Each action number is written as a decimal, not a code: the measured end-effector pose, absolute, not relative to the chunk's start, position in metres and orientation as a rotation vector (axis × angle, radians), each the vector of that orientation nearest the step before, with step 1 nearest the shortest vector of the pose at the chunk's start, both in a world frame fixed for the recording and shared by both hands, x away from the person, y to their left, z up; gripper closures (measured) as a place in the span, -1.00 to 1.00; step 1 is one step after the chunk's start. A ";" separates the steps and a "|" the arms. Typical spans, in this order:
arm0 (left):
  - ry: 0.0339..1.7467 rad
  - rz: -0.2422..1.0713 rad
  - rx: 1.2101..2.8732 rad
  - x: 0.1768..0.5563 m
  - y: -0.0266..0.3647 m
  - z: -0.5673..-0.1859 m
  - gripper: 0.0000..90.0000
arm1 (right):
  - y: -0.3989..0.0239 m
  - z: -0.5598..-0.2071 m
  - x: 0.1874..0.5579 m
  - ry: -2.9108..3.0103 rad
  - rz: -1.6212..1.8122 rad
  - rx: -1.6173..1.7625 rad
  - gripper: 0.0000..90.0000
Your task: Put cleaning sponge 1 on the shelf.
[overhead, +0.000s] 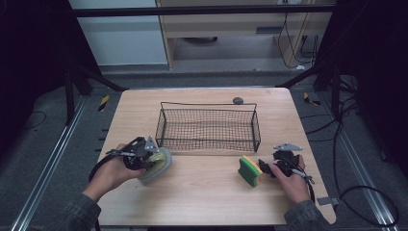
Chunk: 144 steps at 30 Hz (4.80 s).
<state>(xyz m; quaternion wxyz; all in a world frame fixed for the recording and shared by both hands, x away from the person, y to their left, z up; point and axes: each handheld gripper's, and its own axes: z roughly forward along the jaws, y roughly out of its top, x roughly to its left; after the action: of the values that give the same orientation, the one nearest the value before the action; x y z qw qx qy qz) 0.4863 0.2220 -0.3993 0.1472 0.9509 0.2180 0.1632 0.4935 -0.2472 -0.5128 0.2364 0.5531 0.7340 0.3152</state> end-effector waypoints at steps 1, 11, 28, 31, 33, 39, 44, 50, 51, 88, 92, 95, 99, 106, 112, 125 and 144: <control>0.617 0.489 2.730 0.485 0.222 -0.397 0.56 | -0.247 -0.513 0.494 2.014 0.864 1.515 -0.99; 0.537 0.582 2.707 0.485 0.217 -0.382 0.56 | -0.247 -0.513 0.494 2.016 0.864 1.513 -0.99; 0.483 0.696 2.674 0.498 0.209 -0.334 0.56 | -0.247 -0.513 0.495 2.021 0.864 1.507 -0.99; 0.471 0.697 2.666 0.501 0.209 -0.327 0.56 | -0.247 -0.513 0.495 2.020 0.863 1.507 -0.99; 0.465 0.700 2.663 0.504 0.208 -0.325 0.56 | -0.247 -0.513 0.495 2.020 0.864 1.508 -0.99; 0.427 0.730 2.655 0.518 0.201 -0.311 0.56 | -0.243 -0.513 0.501 2.018 0.860 1.509 -0.99; 0.385 0.752 2.659 0.525 0.197 -0.307 0.56 | -0.238 -0.513 0.506 2.006 0.858 1.520 -0.99; 0.383 0.819 2.644 0.530 0.194 -0.307 0.56 | -0.242 -0.513 0.501 2.008 0.861 1.517 -0.99; 0.389 0.830 2.651 0.531 0.194 -0.308 0.56 | -0.244 -0.513 0.501 2.011 0.859 1.510 -0.98; 0.265 0.978 2.675 0.569 0.163 -0.318 0.56 | -0.251 -0.513 0.494 2.033 0.863 1.489 -0.98; 0.229 0.975 2.668 0.571 0.159 -0.324 0.56 | -0.251 -0.513 0.493 2.029 0.867 1.495 -0.98; 0.212 0.971 2.669 0.572 0.157 -0.327 0.56 | -0.251 -0.513 0.493 2.029 0.867 1.496 -0.98; 0.201 0.969 2.680 0.574 0.153 -0.331 0.56 | -0.251 -0.513 0.493 2.030 0.866 1.495 -0.98; 0.158 0.960 2.710 0.574 0.143 -0.338 0.56 | -0.251 -0.513 0.493 2.032 0.864 1.489 -0.98; 0.152 0.960 2.725 0.576 0.140 -0.343 0.56 | -0.251 -0.513 0.493 2.029 0.867 1.494 -0.98; 0.151 0.915 2.750 0.583 0.137 -0.360 0.56 | -0.251 -0.513 0.493 2.030 0.866 1.492 -0.98; 0.151 0.897 2.770 0.587 0.138 -0.369 0.56 | -0.251 -0.513 0.493 2.029 0.867 1.495 -0.98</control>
<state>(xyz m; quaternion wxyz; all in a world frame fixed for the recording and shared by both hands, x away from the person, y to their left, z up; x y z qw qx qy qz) 0.5871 0.1382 -0.3693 0.1130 0.9440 0.0515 0.3056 0.4930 -0.2512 -0.5128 0.2361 0.5451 0.7398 0.3160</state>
